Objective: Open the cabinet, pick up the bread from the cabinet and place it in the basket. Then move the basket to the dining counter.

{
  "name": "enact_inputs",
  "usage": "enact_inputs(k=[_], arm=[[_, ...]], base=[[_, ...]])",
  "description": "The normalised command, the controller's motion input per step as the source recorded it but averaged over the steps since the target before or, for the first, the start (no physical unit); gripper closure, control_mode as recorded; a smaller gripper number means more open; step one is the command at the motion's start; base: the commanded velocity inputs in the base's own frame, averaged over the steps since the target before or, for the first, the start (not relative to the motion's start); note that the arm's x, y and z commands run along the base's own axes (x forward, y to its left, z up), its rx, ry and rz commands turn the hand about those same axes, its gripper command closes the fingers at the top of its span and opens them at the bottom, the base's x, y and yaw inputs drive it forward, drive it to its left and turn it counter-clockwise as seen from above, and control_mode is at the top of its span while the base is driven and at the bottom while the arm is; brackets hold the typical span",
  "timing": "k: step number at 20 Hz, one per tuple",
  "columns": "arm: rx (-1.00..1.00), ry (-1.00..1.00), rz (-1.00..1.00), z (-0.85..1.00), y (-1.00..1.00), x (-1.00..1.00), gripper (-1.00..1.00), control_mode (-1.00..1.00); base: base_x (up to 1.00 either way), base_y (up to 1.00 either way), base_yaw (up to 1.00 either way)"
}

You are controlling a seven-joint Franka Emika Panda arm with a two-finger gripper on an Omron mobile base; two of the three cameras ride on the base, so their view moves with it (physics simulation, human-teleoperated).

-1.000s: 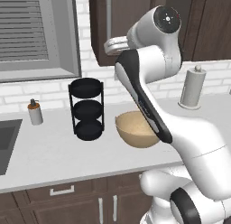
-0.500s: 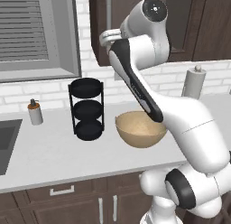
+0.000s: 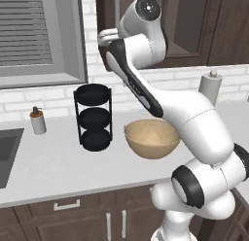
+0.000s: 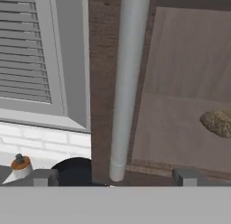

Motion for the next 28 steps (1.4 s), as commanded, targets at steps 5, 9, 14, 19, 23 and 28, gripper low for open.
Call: enact_inputs(k=[5, 9, 14, 19, 23, 28], arm=[[0.00, 0.00, 0.00, -0.01, 0.00, 0.48, -1.00, -1.00], [0.00, 0.00, 0.00, -0.11, 0.00, 0.53, -1.00, -1.00], [0.00, 0.00, 0.00, -0.18, 0.01, 0.54, -1.00, -1.00], [0.00, 0.00, -0.02, -0.29, 0.24, 0.62, 1.00, -1.00], [0.00, 0.00, -0.04, -0.31, 0.06, 0.49, 1.00, -1.00], [0.00, 0.00, 0.00, -0.37, -0.20, 0.25, 1.00, -1.00]], base=[[0.00, 0.00, 0.00], [0.00, 0.00, 0.00], [0.00, 0.00, 0.00], [0.00, 0.00, 0.00], [0.00, 0.00, 0.00], [0.00, 0.00, 0.00]])
